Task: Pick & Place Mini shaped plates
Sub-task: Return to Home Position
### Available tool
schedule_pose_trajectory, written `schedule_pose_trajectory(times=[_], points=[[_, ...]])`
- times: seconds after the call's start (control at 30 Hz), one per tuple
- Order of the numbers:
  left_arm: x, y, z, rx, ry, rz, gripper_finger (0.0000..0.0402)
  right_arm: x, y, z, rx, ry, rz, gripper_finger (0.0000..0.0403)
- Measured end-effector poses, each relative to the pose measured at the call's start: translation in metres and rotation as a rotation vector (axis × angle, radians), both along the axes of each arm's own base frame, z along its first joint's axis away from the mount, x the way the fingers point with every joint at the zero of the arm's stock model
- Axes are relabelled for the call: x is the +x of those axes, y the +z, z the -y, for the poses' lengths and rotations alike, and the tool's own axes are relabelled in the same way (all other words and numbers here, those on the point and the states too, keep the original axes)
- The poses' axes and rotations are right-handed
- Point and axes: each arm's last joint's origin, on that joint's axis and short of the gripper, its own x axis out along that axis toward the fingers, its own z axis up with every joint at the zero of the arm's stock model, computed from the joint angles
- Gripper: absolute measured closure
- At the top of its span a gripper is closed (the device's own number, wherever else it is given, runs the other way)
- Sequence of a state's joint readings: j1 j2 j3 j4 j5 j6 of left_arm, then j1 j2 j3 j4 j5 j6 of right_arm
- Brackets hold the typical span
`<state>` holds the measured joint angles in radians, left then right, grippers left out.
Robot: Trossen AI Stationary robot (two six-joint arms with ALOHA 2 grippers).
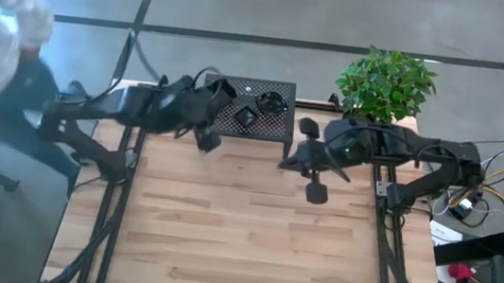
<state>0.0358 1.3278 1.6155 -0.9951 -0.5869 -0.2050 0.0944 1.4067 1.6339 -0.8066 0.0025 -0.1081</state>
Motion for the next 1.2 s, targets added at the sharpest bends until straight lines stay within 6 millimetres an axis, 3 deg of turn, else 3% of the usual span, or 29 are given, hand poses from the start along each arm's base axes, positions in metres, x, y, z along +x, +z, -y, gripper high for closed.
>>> schedule_pose_trajectory(times=[0.3, 0.5, 0.63, 0.9, 1.2], points=[[-0.031, 0.000, 0.075, 0.114, -0.215, 0.059, 0.0401, -0.031, -0.010, 0.002, 0.030, -0.008, 0.088, 0.0394], [-0.054, -0.017, 0.104, 0.139, -0.320, 0.141, 0.0401, -0.056, -0.023, 0.001, 0.047, 0.010, 0.161, 0.0394], [-0.068, -0.029, 0.108, 0.118, -0.357, 0.242, 0.0401, -0.071, -0.032, 0.001, 0.093, 0.001, 0.212, 0.0394], [-0.075, -0.051, 0.107, 0.134, -0.505, 0.360, 0.0401, -0.097, -0.052, 0.004, 0.158, -0.020, 0.259, 0.0394], [-0.099, -0.064, 0.093, 0.142, -0.558, 0.435, 0.0401, -0.120, -0.070, 0.007, 0.175, -0.016, 0.305, 0.0394]])
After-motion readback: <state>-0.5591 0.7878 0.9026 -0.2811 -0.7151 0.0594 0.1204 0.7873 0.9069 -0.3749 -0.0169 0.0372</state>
